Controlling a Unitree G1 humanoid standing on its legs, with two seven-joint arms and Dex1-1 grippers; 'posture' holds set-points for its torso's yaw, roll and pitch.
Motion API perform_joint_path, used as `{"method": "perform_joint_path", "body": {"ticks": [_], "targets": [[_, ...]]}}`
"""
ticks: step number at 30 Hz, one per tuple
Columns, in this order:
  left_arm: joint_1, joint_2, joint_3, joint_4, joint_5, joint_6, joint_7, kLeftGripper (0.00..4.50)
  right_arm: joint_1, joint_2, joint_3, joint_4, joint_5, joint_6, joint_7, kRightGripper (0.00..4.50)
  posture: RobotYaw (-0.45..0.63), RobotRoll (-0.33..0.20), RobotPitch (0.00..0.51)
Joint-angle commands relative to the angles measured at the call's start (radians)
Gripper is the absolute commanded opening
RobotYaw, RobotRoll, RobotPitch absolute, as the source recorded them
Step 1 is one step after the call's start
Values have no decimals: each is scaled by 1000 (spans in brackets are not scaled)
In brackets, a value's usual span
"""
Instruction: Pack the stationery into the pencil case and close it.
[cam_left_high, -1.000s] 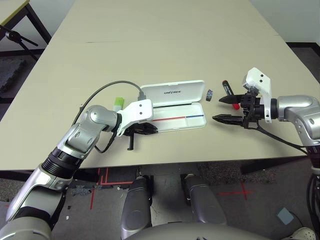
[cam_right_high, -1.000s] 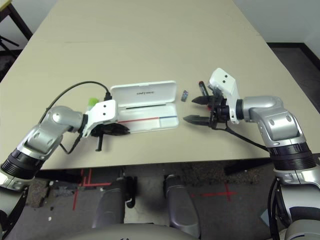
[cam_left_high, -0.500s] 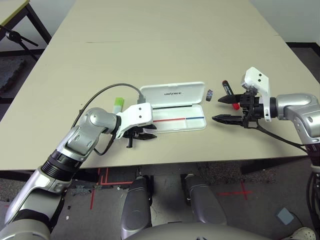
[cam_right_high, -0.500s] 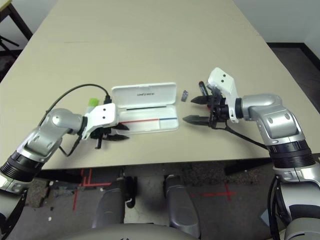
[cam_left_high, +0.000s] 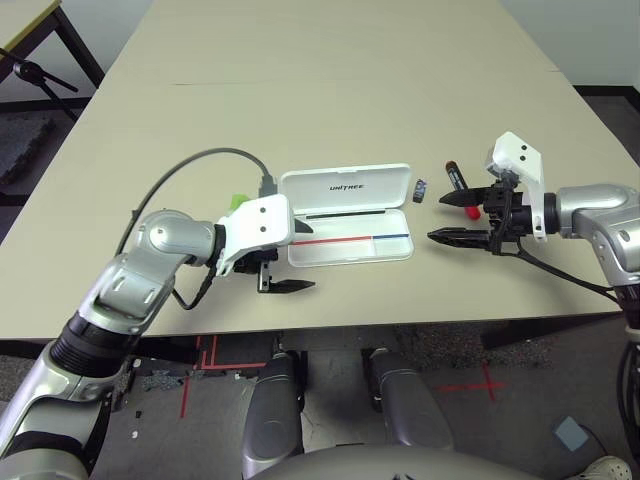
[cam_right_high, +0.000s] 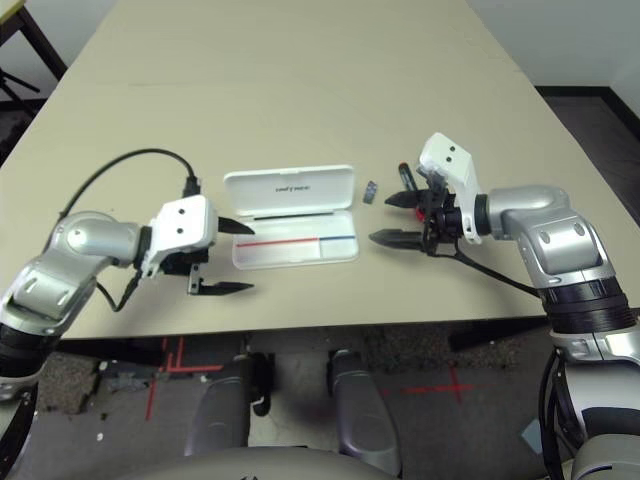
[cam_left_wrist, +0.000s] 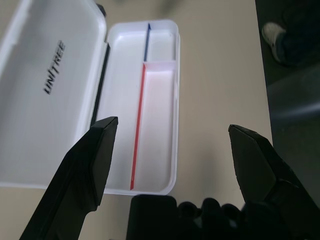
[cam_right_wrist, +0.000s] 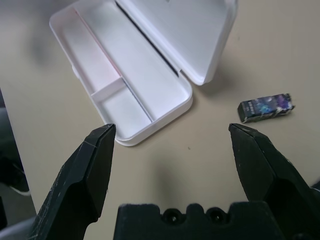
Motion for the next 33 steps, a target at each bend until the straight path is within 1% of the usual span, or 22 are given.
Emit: {"method": "perform_joint_path", "body": {"ticks": [1,3,6,8,12,13,16,19,22,26,30,33], "targets": [[4,14,21,-38,-36,33,7,4474,-13,-26,-39,-9,34,24,14,4500,-94,0,170],[2,16,23,-43,-45,41,10,4474,-17,-23,-53,-11,51,32,11,4500,-96,0,167],[-3,12,19,-40,-47,42,16,4474,-30,4,-104,-20,106,71,-25,4500,-98,0,163],[-3,9,12,-36,-44,40,21,4474,-36,18,-130,-22,117,94,-71,4500,-99,0,162],[1,4,0,-31,-38,33,27,4474,-100,72,-203,35,109,113,-233,4500,-101,0,161],[1,3,-3,-29,-37,31,28,4474,-130,95,-226,65,101,106,-295,4500,-101,0,161],[1,2,-8,-20,-34,24,27,4474,-212,146,-260,161,46,81,-467,4500,-106,0,164],[0,0,-12,-14,-32,21,28,4474,-243,159,-243,221,-1,83,-553,4500,-106,0,164],[-1,0,-13,-12,-32,22,31,4474,-258,169,-222,258,-21,136,-596,4500,-101,0,169],[3,1,-14,-17,-32,27,37,4474,-292,177,-192,331,-51,262,-667,4500,-101,0,169],[4,0,-8,-24,-44,36,41,4474,-303,178,-156,374,-75,301,-671,4500,-90,0,174],[4,2,-10,-25,-45,38,44,4474,-304,185,-112,414,-99,286,-650,4500,-90,0,174]]}}
